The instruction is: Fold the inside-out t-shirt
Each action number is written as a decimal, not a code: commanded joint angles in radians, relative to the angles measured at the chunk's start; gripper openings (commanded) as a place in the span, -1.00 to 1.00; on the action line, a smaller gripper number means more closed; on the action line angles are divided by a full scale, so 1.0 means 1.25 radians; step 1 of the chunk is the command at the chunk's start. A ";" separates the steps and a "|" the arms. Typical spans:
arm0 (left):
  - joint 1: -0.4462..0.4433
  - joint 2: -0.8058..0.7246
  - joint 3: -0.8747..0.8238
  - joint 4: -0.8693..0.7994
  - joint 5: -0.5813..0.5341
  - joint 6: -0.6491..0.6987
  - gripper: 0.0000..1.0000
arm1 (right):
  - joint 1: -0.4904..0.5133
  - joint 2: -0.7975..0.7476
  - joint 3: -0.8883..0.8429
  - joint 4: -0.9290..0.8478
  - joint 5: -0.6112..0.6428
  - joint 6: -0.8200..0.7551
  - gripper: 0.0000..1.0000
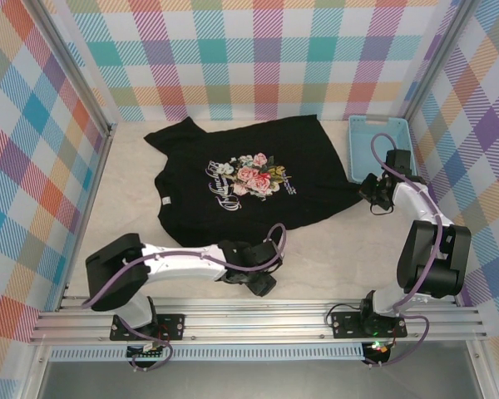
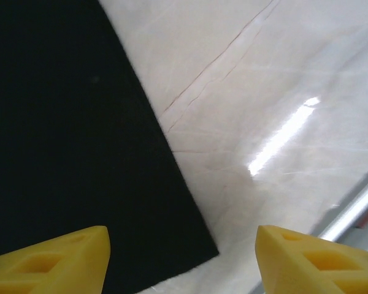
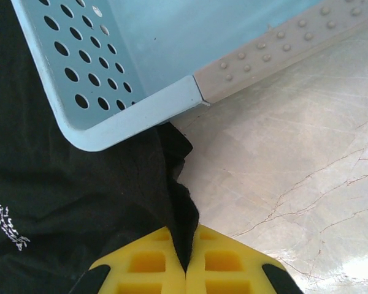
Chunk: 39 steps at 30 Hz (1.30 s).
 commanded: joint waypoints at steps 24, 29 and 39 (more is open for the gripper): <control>-0.037 0.031 -0.027 -0.090 -0.024 0.017 -0.98 | -0.002 -0.017 -0.008 -0.013 -0.023 -0.026 -1.00; 0.004 -0.126 -0.011 -0.142 -0.149 0.023 -1.00 | -0.003 -0.097 -0.019 -0.014 -0.107 -0.001 -1.00; 0.180 -0.583 0.229 -0.186 -0.515 0.198 -1.00 | -0.001 -0.393 0.128 -0.081 -0.210 0.079 -1.00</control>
